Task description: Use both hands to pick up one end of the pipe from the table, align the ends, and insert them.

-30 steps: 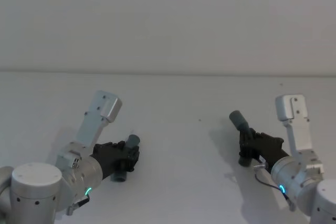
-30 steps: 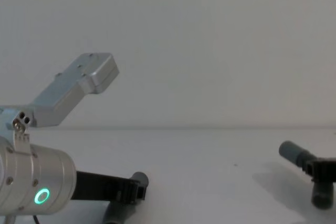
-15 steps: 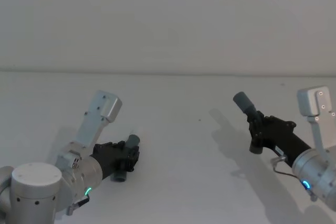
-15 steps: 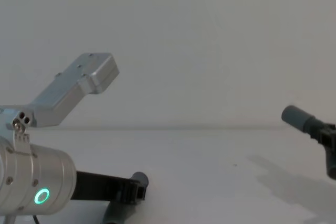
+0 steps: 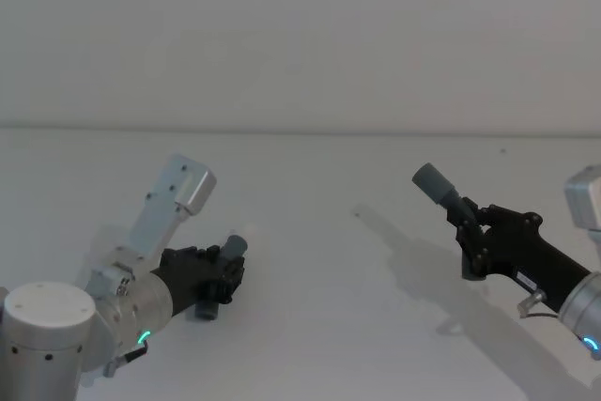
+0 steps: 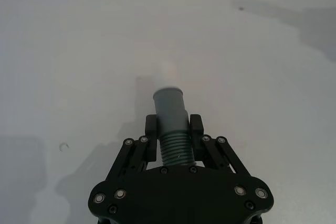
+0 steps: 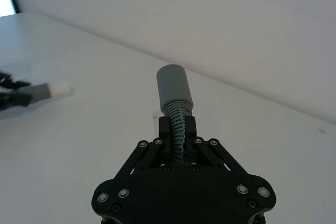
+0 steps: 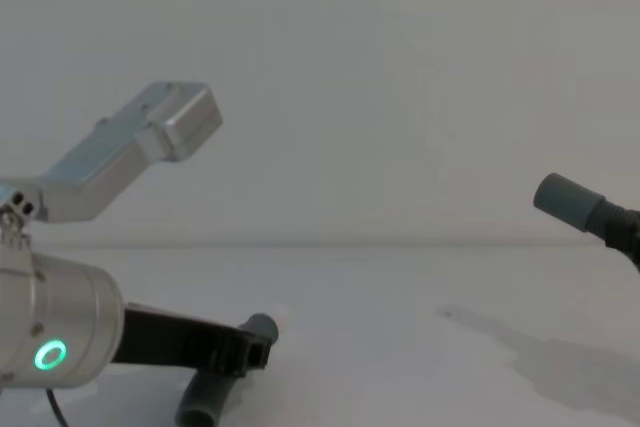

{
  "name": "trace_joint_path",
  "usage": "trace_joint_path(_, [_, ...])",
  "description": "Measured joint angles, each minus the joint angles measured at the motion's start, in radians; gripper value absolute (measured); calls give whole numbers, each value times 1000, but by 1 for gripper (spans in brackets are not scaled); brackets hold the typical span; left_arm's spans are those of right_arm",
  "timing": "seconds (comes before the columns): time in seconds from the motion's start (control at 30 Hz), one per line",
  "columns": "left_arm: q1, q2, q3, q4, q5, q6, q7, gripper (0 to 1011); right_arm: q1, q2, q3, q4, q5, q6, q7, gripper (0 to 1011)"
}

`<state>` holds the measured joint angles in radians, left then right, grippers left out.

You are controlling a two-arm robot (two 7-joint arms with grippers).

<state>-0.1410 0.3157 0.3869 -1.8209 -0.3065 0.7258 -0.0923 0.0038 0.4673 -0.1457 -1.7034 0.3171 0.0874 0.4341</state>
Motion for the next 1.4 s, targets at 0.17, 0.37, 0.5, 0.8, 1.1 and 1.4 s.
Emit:
trace_joint_path(0.17, [-8, 32, 0, -13, 0, -11, -42, 351, -6, 37, 2, 18, 18, -69, 72, 130])
trace_joint_path(0.37, [-21, 75, -1, -29, -3, -28, -103, 351, -12, 85, -1, 47, 53, -168, 185, 130])
trace_joint_path(0.5, [-32, 110, 0, -39, -10, -45, -155, 351, -13, 107, -5, 62, 75, -213, 245, 129])
trace_joint_path(0.8, [-56, 182, 6, -52, -28, -85, -264, 351, -12, 143, -16, 89, 132, -288, 357, 130])
trace_joint_path(1.1, [-83, 245, 21, -54, -47, -127, -370, 351, -7, 157, -27, 98, 163, -314, 403, 130])
trace_joint_path(1.4, [-118, 305, 40, -48, -67, -170, -483, 351, 1, 167, -43, 104, 173, -328, 422, 130])
